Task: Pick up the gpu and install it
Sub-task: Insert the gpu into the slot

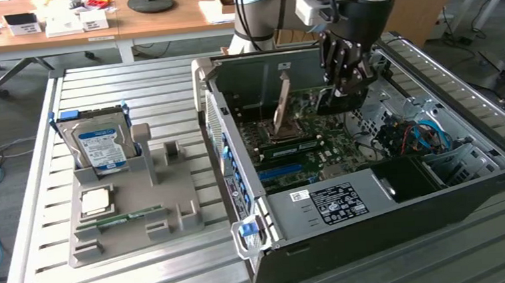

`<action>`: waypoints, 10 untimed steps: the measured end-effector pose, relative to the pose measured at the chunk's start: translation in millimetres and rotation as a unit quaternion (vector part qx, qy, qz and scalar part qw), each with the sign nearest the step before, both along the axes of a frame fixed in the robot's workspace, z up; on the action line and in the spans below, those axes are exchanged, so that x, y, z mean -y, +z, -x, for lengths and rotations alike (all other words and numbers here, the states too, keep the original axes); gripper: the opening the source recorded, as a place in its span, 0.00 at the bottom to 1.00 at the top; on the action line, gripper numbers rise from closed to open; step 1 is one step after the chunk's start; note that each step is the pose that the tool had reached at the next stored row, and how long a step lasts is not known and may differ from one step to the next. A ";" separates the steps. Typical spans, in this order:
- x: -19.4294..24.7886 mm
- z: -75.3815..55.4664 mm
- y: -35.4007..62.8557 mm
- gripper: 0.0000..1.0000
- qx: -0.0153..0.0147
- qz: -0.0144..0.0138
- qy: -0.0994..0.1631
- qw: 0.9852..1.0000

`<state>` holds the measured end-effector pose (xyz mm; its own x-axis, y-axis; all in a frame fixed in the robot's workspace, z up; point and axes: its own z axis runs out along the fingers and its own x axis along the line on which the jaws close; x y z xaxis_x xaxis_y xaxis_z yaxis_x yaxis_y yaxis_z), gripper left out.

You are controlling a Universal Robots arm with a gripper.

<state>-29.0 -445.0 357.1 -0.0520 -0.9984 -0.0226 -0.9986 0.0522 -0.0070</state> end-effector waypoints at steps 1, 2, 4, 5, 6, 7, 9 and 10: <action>0.0 0.2 -0.9 0.27 0.000 0.000 0.000 1.000; 0.0 0.3 -1.7 0.27 0.000 0.000 0.000 1.000; 0.0 0.3 -2.0 0.27 0.000 0.000 0.000 1.000; 0.0 0.3 -2.0 0.27 0.000 0.000 0.000 1.000; 0.0 0.3 -2.0 0.27 0.000 0.000 0.000 1.000; 0.0 0.4 -2.0 0.27 0.000 0.000 0.000 1.000; 0.0 0.4 -2.2 0.27 0.000 0.000 0.000 1.000; 0.0 0.4 -2.8 0.27 0.000 0.000 0.000 1.000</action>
